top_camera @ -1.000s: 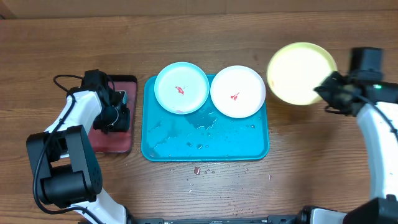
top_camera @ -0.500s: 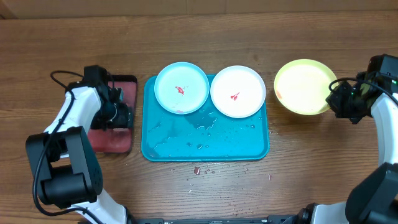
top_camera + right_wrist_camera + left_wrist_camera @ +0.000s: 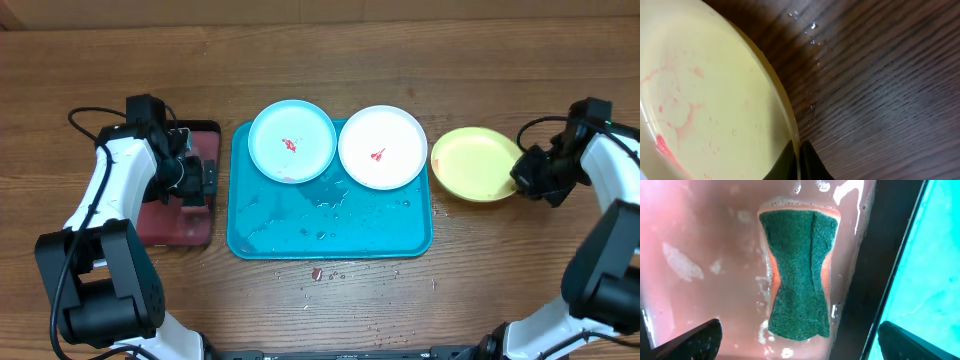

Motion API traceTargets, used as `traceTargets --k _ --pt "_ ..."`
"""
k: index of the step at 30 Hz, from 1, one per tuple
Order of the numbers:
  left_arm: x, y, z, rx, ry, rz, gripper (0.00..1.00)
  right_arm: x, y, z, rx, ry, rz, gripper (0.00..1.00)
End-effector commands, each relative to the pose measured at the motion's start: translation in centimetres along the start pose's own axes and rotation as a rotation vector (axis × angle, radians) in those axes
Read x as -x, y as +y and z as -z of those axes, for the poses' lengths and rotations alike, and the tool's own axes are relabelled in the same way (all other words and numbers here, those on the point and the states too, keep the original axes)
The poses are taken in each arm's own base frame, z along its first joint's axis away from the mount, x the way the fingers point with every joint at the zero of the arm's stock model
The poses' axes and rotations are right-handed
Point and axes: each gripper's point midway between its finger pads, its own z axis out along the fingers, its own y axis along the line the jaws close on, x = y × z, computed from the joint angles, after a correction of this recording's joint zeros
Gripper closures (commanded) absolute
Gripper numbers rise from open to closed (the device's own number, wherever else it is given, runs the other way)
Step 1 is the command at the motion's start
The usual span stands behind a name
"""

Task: Clean dirty plates on tray and stack at the side
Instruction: 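Move the right gripper to the light-blue plate and grip its rim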

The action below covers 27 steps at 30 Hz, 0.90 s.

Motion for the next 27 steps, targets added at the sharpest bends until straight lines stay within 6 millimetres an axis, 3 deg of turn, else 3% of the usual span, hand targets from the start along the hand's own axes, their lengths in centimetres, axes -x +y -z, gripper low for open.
traceTargets --k 1,2,5,7,14,18,27 --pt "0.7 -0.6 1.0 -0.022 -0.031 0.016 0.00 0.2 -0.5 -0.2 -0.023 -0.007 0.002 0.95" --pt "0.6 -0.6 1.0 -0.022 -0.031 0.017 0.00 0.3 -0.4 -0.2 -0.021 -0.009 0.002 0.91" --pt "0.6 -0.6 1.0 -0.022 -0.028 0.016 0.00 0.5 -0.2 -0.2 -0.012 -0.015 0.004 0.43" --pt "0.6 -0.6 1.0 -0.022 -0.028 0.016 0.00 0.6 0.6 0.1 0.026 -0.013 0.017 0.28" --pt "0.6 -0.6 1.0 -0.022 -0.028 0.016 0.00 -0.3 9.3 3.8 0.300 -0.010 0.340 0.27" --pt "0.6 -0.6 1.0 -0.022 -0.028 0.016 0.00 -2.5 14.8 5.2 0.334 -0.047 0.597 0.29" --pt "0.6 -0.6 1.0 -0.022 -0.028 0.016 0.00 -9.4 25.3 3.5 0.325 -0.187 0.983 0.29"
